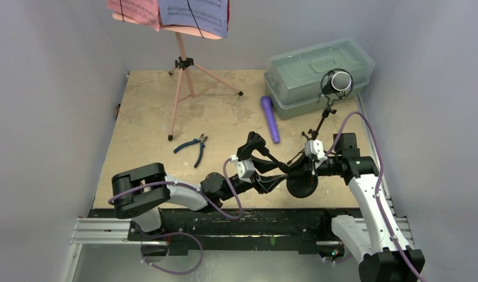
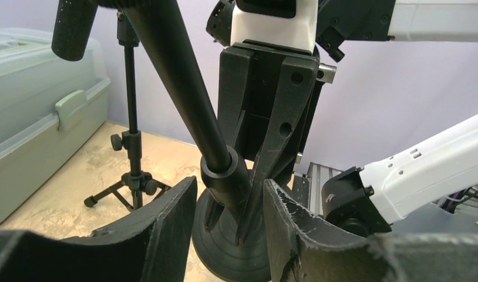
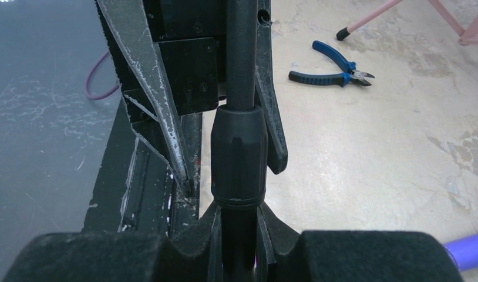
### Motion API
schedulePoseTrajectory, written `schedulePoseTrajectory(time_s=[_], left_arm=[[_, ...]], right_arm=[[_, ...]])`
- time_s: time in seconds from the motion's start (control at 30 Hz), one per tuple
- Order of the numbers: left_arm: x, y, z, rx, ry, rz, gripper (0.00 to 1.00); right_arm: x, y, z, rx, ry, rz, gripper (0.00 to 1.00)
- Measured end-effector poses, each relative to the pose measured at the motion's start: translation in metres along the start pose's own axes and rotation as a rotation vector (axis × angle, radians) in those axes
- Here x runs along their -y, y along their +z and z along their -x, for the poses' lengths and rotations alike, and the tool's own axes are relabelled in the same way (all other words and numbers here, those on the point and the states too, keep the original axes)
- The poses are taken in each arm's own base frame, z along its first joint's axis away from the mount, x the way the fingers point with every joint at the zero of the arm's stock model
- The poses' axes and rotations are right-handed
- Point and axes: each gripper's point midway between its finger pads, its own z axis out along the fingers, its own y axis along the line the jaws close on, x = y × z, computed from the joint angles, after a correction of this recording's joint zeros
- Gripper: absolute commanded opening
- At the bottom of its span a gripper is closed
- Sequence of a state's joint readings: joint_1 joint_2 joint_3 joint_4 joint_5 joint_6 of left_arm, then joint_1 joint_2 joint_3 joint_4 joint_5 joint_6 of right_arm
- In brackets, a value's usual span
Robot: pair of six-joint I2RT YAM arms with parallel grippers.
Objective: Pack up the instrument practice props
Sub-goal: Unscrew the knob on the microphone stand.
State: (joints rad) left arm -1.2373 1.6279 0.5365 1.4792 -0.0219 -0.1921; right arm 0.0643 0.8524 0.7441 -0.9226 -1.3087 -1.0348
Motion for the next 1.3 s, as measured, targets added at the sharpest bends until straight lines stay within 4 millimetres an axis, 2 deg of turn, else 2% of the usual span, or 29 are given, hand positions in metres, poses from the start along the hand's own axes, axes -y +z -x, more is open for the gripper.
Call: schedulePoseTrajectory(time_s=[0.3,0.57,0.77,1.03,1.23,1.3], left_arm=[[0.002,0.007,0.01,0.032,-0.019,-0.003,0.44],[0.0,0.007,0.014,0.042,-0.027,0.01,0.54],[-0.002,0.008,0.023,0.064,-0.029,0.025,0.58],[0.003,0.023,0.043,0.121,-0.061,0.013,0.52],[0.005,0.033,0.054,0.153,-0.088,0.006,0.37],[0.002,0.035,0.052,0.152,-0.095,0.013,0.37]], right_arm=[[0.009,-0.006,0.016,0.081,0.068,-0.03,0.0],[0.012,-0.013,0.035,0.148,0.066,-0.055,0.0],[0.012,-0.013,0.035,0.153,0.074,-0.054,0.0],[0.011,-0.013,0.033,0.153,0.082,-0.053,0.0],[0.011,-0.013,0.033,0.156,0.08,-0.05,0.0],[0.011,-0.012,0.033,0.156,0.081,-0.05,0.0]])
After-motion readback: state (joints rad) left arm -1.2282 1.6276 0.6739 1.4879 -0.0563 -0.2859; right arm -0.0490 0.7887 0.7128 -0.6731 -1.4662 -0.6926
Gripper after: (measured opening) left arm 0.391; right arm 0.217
